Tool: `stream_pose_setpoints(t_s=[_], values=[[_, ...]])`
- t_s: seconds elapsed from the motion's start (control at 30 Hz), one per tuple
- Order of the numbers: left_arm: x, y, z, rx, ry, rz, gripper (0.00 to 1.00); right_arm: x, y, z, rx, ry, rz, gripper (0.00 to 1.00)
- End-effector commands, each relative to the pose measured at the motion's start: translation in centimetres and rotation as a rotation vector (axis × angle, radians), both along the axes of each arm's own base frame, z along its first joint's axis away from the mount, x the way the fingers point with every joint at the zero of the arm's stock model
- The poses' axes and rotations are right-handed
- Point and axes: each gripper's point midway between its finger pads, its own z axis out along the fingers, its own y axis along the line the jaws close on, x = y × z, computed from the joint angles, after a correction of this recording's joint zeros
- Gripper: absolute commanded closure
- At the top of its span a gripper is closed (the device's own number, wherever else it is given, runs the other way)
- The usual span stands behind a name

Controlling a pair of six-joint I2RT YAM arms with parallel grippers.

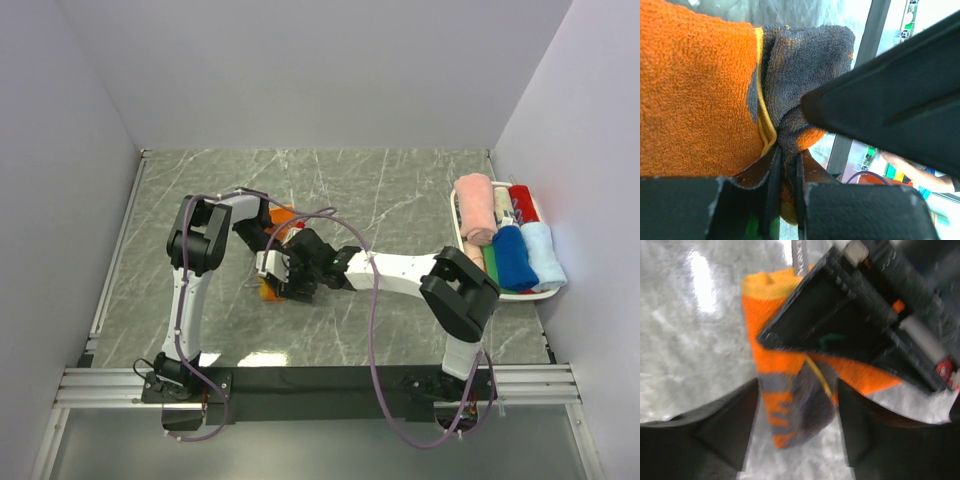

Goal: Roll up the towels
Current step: Roll the towel

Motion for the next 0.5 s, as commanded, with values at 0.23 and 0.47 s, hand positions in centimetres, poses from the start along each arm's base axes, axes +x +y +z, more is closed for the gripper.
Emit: stream_pose_setpoints(t_s=[0.23,0.47], values=[[2.6,2.6,-3.8,0.013,-0.156,-0.053,0.89,-2.9,1.2,-1.2,-0.037,0.112,0.167,0.69],[3.2,2.6,-3.7,-0.008,-0.172,-0.05,0.88,-4.2,1.3,-2.7,-0.089,0.206,0.145,0.36]])
